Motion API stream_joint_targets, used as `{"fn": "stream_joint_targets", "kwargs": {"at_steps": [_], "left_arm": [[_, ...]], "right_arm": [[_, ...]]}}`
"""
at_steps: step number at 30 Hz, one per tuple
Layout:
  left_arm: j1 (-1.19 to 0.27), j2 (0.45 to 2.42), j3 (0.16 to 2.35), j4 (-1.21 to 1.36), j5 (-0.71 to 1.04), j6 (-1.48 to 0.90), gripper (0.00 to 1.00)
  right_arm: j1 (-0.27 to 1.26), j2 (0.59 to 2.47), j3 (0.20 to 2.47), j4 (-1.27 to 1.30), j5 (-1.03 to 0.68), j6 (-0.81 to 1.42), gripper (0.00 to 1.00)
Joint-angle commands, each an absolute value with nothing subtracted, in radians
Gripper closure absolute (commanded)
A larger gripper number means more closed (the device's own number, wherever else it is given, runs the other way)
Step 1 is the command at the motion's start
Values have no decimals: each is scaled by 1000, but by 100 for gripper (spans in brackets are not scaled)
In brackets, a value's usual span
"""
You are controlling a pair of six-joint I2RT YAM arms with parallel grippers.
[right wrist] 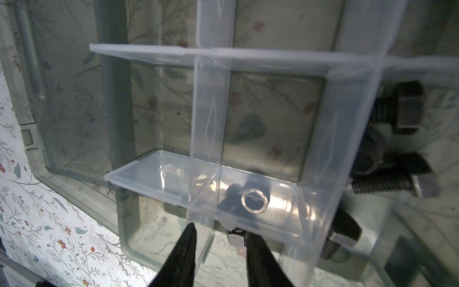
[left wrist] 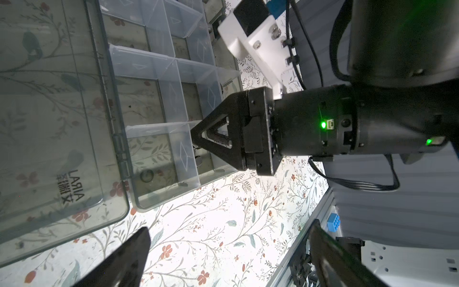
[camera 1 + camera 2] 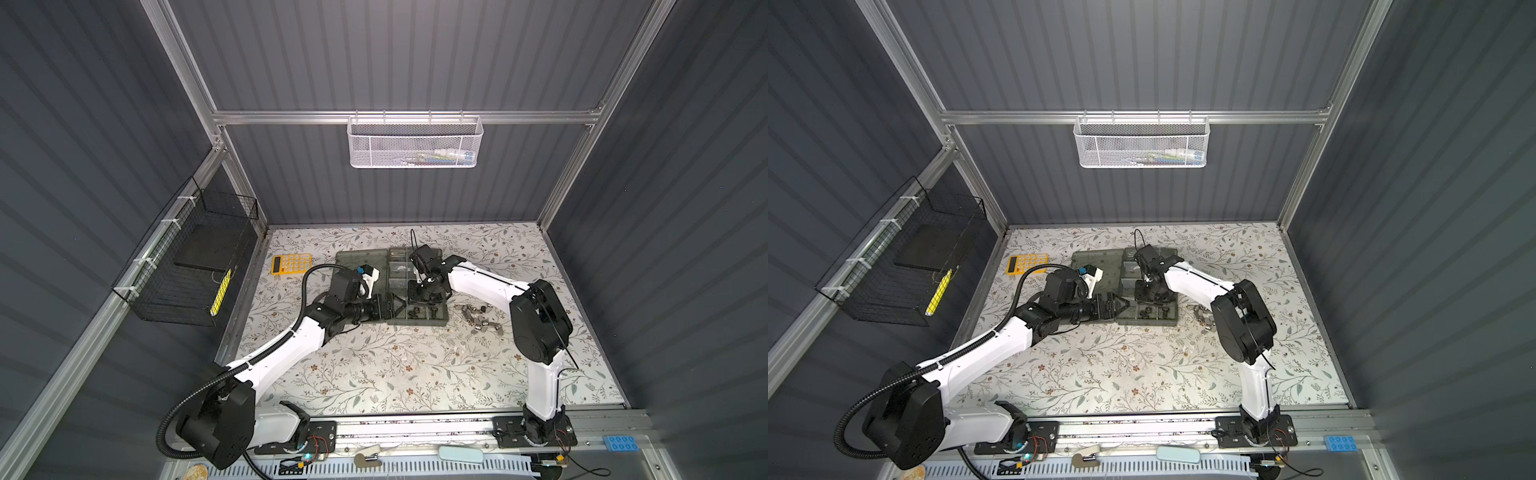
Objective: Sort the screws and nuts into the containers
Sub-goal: 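Lower the black nut into the compartment and open the right gripper, then move the empty right gripper back over the nut pile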
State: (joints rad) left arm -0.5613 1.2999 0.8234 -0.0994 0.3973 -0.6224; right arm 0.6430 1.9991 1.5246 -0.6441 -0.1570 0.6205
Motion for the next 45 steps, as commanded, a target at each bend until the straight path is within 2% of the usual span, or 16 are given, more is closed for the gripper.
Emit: {"fn": "stream_joint_targets", "kwargs": {"at_steps": [1, 18, 28, 37, 45], "left_arm": [[-558, 1304, 827, -81, 415, -634, 0], [-562, 1343, 895, -86, 431, -629, 0], [-617, 1408, 974, -83, 412, -618, 0], [-720, 1522, 1073, -81, 384, -587, 0], [-784, 1616, 1138, -52, 388, -594, 0]], "right_arm": [[647, 1989, 1523, -661, -149, 612, 63], [593, 1808, 1468, -696, -80, 575, 45], [479, 1658, 1343, -680, -61, 547, 25], [325, 1560, 1203, -654, -63, 504, 1], [218, 1558, 1089, -598, -83, 488, 1]]}}
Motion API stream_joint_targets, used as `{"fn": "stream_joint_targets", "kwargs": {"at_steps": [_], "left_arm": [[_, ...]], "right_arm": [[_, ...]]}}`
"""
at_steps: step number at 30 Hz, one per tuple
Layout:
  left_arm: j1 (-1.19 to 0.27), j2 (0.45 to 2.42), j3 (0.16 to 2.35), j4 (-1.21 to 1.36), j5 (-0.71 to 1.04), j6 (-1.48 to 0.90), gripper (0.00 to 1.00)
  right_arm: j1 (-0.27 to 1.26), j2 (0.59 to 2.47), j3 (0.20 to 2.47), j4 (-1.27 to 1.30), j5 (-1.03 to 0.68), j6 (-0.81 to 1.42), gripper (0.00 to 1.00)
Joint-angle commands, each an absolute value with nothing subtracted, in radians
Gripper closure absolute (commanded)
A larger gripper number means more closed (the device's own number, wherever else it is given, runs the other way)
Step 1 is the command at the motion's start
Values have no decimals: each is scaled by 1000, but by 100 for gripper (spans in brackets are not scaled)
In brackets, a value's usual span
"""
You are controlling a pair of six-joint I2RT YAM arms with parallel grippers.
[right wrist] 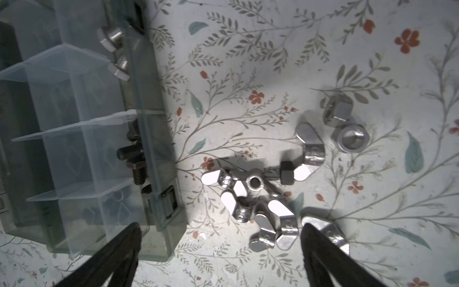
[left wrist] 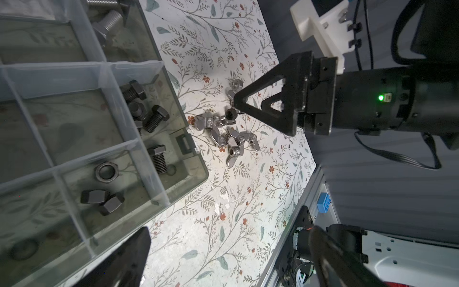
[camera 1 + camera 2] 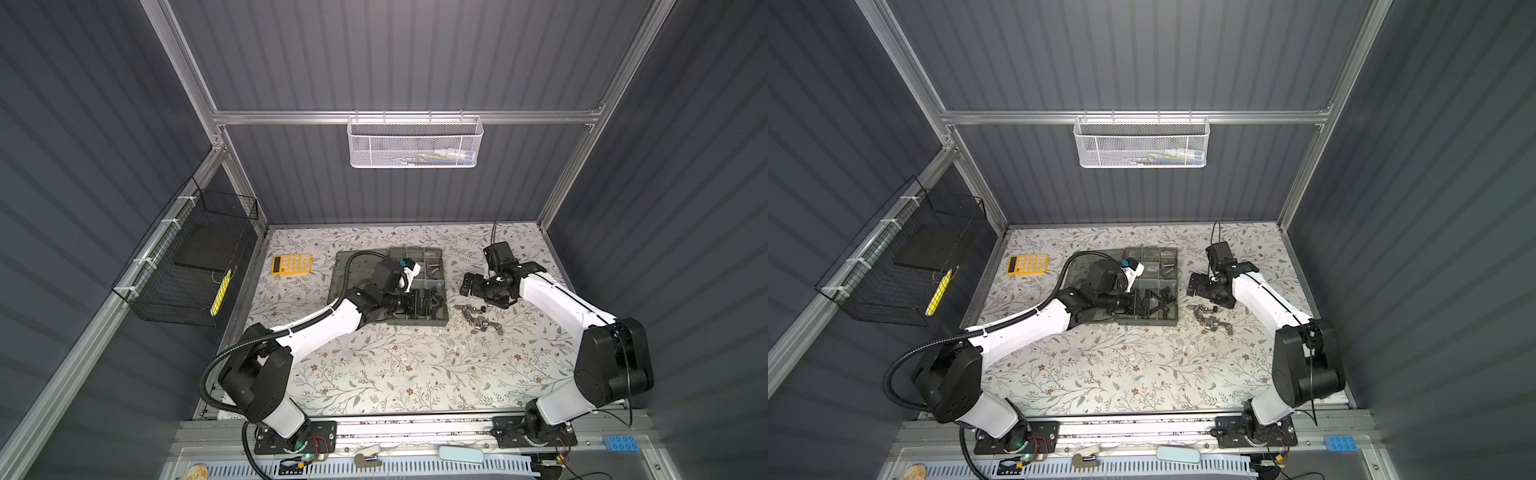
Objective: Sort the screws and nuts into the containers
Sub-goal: 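Move the empty right gripper back over the nut pile, then lower the right gripper and grasp another black hex nut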
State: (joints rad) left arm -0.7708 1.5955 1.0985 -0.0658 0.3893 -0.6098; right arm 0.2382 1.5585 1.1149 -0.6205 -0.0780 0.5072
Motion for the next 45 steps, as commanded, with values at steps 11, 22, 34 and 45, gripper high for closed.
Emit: {"fn": "stream_joint_targets", "kwargs": {"at_steps": [11, 22, 34, 45], "left_arm": [[-826, 1682, 1183, -46, 394, -596, 0], [-826, 1716, 1216, -72, 394, -570, 0], [-825, 1754, 1252, -80, 408, -563, 0], [-826, 1740, 1238, -77, 402, -566, 0]], "right_arm": [[154, 1644, 1047, -517, -119, 472, 27], [111, 1747, 1071, -488, -153, 466, 54], [110, 1763, 1042, -478, -143, 463, 71], [108, 1765, 1040, -494, -124, 459, 83]]}}
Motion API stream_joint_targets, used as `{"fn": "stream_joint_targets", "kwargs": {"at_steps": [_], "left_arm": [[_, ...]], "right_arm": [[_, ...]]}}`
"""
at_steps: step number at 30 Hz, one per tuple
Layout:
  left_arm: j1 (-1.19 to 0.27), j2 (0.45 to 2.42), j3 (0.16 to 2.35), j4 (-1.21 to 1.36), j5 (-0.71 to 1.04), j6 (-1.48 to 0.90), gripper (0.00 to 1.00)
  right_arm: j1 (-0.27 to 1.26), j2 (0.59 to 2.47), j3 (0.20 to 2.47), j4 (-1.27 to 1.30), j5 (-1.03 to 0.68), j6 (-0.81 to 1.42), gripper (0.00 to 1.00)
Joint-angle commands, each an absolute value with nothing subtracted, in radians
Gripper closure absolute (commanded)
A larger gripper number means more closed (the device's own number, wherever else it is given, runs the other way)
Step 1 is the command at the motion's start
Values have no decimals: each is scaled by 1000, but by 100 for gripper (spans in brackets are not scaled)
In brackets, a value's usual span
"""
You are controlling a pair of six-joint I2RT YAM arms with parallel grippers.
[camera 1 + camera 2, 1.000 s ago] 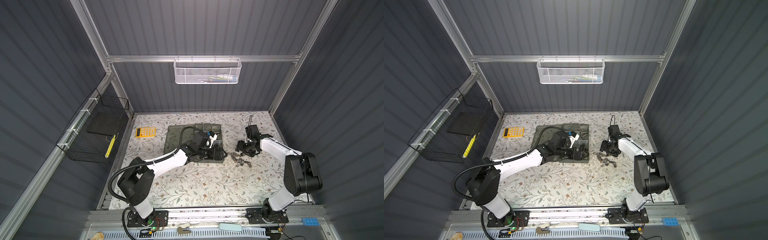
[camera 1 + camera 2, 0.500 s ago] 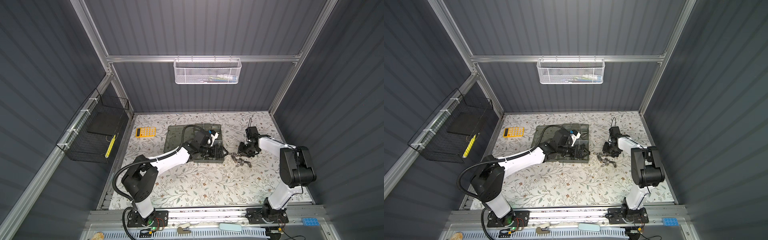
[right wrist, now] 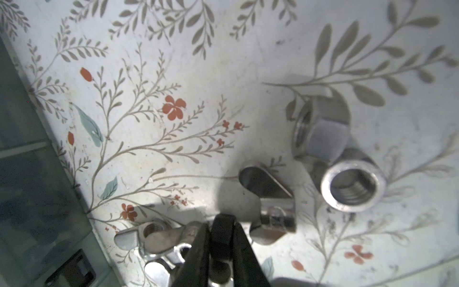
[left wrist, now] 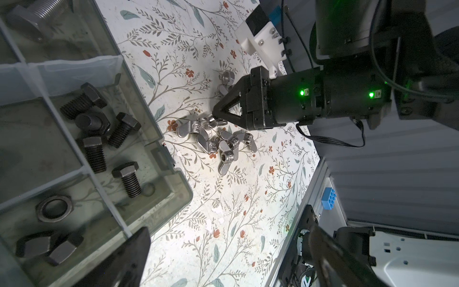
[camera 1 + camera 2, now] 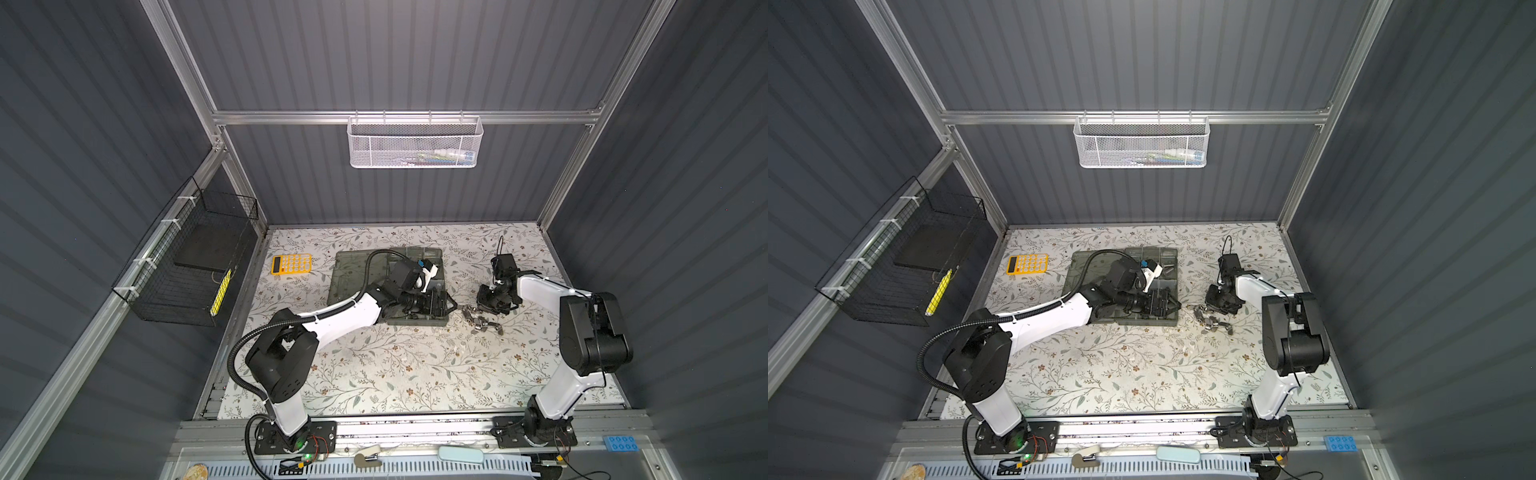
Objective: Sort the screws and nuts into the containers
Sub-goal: 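Lower the right gripper and grasp another black hex nut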
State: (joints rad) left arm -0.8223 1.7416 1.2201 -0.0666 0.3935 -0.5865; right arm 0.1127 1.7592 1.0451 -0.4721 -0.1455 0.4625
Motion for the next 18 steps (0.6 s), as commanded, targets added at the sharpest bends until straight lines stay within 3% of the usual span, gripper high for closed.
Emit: {"fn": "stream_joint_targets", "kwargs": {"at_steps": [1, 18], "left_arm": [[-827, 1740, 1235, -78, 402, -567, 0], [-825, 1722, 1249, -105, 381, -545, 0]], "right_arm": [[107, 1764, 1040, -493, -123, 459, 84], [109, 1644, 1087, -563, -135, 463, 91]]}}
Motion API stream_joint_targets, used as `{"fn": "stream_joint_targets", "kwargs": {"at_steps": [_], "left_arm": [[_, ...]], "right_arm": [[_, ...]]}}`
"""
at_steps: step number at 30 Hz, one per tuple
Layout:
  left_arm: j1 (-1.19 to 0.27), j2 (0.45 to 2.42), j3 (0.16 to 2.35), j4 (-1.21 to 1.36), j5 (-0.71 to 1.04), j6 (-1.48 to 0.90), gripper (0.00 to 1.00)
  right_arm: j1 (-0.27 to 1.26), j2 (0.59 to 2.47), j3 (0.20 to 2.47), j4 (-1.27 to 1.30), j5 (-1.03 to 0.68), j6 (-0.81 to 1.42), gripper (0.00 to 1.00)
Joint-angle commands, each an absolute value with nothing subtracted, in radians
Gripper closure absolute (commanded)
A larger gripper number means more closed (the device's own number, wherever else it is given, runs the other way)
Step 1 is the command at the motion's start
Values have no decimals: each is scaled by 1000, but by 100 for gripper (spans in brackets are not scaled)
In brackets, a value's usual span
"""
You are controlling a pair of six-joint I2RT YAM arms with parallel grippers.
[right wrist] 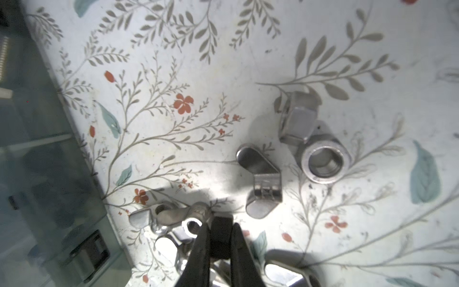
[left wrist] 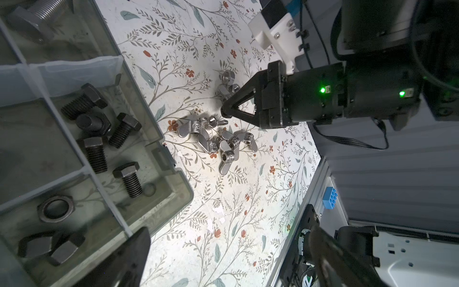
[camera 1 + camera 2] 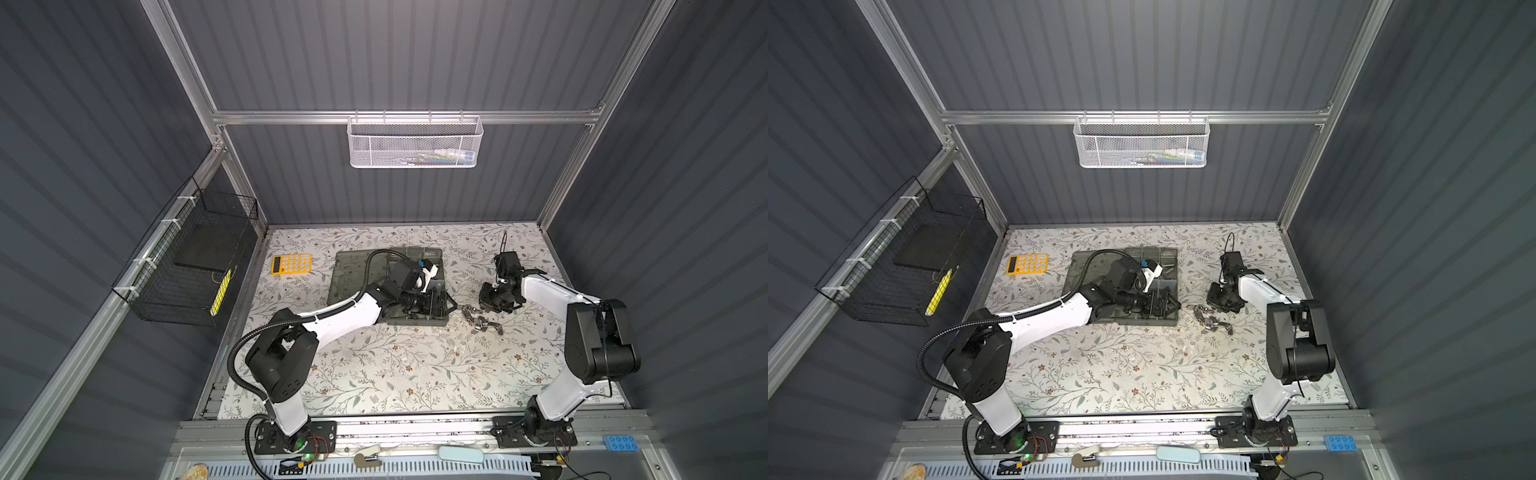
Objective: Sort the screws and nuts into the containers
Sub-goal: 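Lower the right gripper and grasp another black hex nut, then carry the black hex nut over the organizer with the right gripper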
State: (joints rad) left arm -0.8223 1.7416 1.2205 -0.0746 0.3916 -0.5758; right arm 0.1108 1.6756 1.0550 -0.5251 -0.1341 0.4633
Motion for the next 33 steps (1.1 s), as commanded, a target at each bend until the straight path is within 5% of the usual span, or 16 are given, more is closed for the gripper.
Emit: {"fn": "stream_joint_targets", "kwargs": {"at_steps": [1, 15, 33], "left_arm": [[-824, 1718, 1249, -109, 377, -542, 0], [-792, 1638, 1205, -129, 349, -539, 0], [-661, 1391, 963, -89, 390, -624, 0]], "right_arm": [[109, 1635, 1092, -566, -144, 465, 91], [164, 1548, 1159, -608, -227, 504, 92], [430, 1618, 1288, -608, -233, 593, 94]]}}
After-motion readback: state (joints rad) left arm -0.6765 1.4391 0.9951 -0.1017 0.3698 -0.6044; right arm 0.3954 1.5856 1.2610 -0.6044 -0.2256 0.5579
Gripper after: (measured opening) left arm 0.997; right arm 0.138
